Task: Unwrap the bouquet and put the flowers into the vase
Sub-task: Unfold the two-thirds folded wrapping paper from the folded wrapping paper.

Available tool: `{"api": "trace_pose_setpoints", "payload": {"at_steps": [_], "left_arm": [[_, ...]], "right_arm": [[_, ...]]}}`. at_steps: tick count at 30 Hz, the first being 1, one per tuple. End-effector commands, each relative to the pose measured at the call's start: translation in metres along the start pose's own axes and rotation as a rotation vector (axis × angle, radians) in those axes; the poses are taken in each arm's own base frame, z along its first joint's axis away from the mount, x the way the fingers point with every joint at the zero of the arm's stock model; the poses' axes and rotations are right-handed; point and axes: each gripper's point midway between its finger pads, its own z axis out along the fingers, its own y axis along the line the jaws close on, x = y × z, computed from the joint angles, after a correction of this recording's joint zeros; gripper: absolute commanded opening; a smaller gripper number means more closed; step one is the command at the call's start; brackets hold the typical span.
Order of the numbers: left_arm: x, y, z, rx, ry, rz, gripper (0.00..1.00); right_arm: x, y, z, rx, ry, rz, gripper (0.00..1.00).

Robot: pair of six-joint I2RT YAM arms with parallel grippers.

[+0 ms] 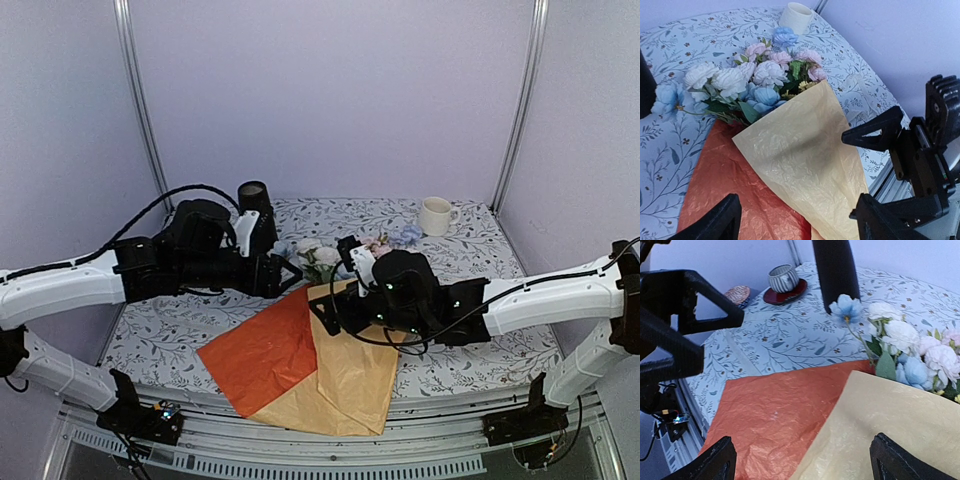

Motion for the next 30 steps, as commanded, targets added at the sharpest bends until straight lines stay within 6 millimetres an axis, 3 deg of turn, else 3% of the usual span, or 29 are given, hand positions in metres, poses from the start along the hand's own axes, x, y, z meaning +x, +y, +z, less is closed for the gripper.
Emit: {"api": "trace_pose_setpoints", "payload": {"at_steps": [1, 5, 8, 15, 18, 21, 26, 30], "left_arm": [[0.012, -0.012, 0.025, 0.076, 0.045, -0.024, 0.80], [0.028, -0.007, 0.042, 0.067, 0.089, -0.042, 0.73], [0.040, 0.000, 0.051, 0.052, 0.113, -0.059, 0.47], [0.074, 0.017, 0.070, 0.009, 0.195, -0.105, 0.32], [0.088, 0.029, 0.073, -0.035, 0.217, -0.124, 0.32], [0.098, 0.031, 0.076, -0.017, 0.228, -0.148, 0.49], [0.107, 0.025, 0.083, 0.057, 0.225, -0.177, 0.68], [0.113, 0.021, 0.093, 0.113, 0.234, -0.210, 0.70]], "right_arm": [[0.012, -0.045, -0.008, 0.168, 0.031, 0.021, 0.95], [0.019, -0.060, -0.012, 0.205, 0.047, 0.073, 0.94], [0.023, -0.068, -0.013, 0.218, 0.065, 0.102, 0.94], [0.037, -0.057, -0.001, 0.158, 0.133, 0.121, 0.92], [0.047, -0.053, 0.014, 0.170, 0.213, 0.101, 0.95], [0.054, -0.068, 0.020, 0.284, 0.258, 0.103, 0.95], [0.047, -0.075, 0.015, 0.301, 0.229, 0.126, 0.95], [0.043, -0.084, 0.006, 0.315, 0.215, 0.151, 0.95]]}}
